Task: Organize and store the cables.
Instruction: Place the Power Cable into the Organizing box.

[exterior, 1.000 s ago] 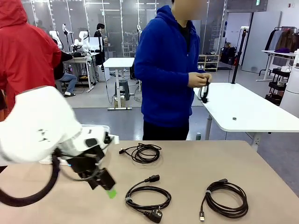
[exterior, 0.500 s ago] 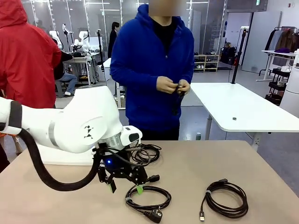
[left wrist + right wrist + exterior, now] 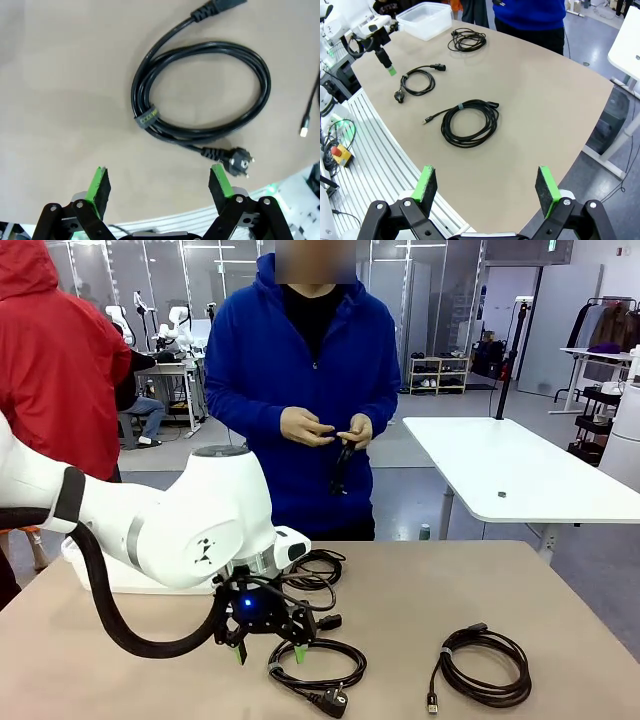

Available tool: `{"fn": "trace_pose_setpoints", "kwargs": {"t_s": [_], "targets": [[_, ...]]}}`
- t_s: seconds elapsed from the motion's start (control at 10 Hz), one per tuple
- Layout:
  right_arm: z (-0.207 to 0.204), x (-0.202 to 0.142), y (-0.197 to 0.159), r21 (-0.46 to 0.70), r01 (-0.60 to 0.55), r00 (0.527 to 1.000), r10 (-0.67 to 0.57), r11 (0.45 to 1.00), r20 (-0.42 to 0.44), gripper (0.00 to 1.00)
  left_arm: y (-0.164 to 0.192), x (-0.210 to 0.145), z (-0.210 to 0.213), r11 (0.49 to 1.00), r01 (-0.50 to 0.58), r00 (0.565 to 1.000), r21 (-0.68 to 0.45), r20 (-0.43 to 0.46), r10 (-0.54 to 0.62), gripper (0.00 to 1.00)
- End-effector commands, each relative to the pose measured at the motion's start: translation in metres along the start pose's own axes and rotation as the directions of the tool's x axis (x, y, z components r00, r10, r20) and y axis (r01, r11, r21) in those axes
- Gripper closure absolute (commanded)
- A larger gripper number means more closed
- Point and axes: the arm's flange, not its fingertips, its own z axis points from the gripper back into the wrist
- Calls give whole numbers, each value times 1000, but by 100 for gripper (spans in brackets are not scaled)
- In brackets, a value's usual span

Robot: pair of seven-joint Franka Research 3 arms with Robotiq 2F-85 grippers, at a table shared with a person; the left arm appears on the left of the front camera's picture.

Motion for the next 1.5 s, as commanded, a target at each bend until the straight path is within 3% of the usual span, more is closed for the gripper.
{"fn": "trace_pose_setpoints", "kwargs": {"t_s": [0.0,0.1,0.2,1.0,1.4], "targets": [[2,1,0,6,-18,1000,18,1000,12,0,-10,1,-19,996,-86,995,16,53,85,0],[2,1,0,6,-18,1000,18,1000,12,0,-8,2,-26,993,-118,990,-6,74,118,0],[2,1,0,6,-18,1000,18,1000,12,0,-6,4,-31,986,-161,985,44,78,157,0],[2,1,0,6,-18,1000,18,1000,12,0,0,17,-51,982,-170,985,85,15,169,0],[2,1,0,6,-18,1000,18,1000,12,0,0,18,-52,983,-156,987,101,-8,158,14]]}}
